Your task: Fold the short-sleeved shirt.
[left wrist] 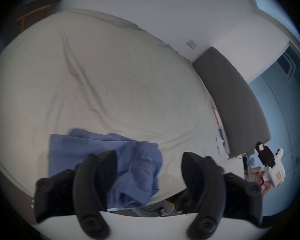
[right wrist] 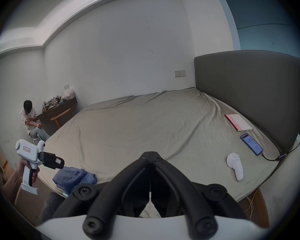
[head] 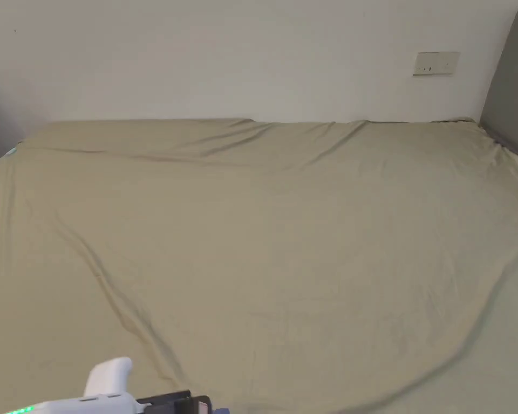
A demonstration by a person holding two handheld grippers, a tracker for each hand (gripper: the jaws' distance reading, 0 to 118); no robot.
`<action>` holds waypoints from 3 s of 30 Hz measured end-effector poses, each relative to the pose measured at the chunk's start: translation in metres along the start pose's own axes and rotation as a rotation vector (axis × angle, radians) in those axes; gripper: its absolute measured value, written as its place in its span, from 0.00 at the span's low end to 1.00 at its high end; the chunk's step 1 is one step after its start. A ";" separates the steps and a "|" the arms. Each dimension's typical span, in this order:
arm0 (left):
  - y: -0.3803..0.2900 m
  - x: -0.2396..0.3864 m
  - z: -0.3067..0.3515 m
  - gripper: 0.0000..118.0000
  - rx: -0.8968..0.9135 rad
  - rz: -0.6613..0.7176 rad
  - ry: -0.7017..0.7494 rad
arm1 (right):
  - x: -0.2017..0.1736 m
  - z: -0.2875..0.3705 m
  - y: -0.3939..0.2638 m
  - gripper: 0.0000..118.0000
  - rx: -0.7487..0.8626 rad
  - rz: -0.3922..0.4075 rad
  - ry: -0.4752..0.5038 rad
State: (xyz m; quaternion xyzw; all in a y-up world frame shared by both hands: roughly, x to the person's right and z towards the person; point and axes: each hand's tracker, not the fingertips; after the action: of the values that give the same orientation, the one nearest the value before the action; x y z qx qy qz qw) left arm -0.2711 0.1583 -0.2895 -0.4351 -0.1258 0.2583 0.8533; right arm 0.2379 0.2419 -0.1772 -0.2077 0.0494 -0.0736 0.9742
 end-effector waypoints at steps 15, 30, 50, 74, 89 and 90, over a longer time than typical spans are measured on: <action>-0.083 0.032 -0.139 0.02 -0.383 -0.009 -0.023 | 0.002 0.005 -0.005 0.06 -0.026 -0.018 0.008; 0.004 -0.033 0.087 0.84 0.187 0.112 -0.117 | -0.122 -0.083 -0.002 0.06 -0.280 0.206 0.269; -0.005 -0.183 0.024 0.84 0.015 0.279 -0.123 | -0.233 -0.249 -0.140 0.06 -0.817 0.157 0.522; 0.003 -0.224 -0.017 0.22 -0.137 0.398 -0.420 | -0.223 -0.220 -0.111 0.06 -0.681 0.127 0.550; 0.114 -0.360 0.157 0.22 -0.185 0.386 0.306 | -0.179 -0.179 -0.050 0.06 -0.499 0.076 0.464; 0.116 -0.362 0.166 0.22 -0.161 0.383 0.337 | -0.173 -0.175 -0.048 0.06 -0.492 0.071 0.454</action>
State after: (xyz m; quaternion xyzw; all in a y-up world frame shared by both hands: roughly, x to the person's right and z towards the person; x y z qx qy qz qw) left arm -0.6847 0.1275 -0.2814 -0.5543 0.0826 0.3280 0.7605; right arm 0.0395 0.1573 -0.3055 -0.4132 0.2889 -0.0698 0.8608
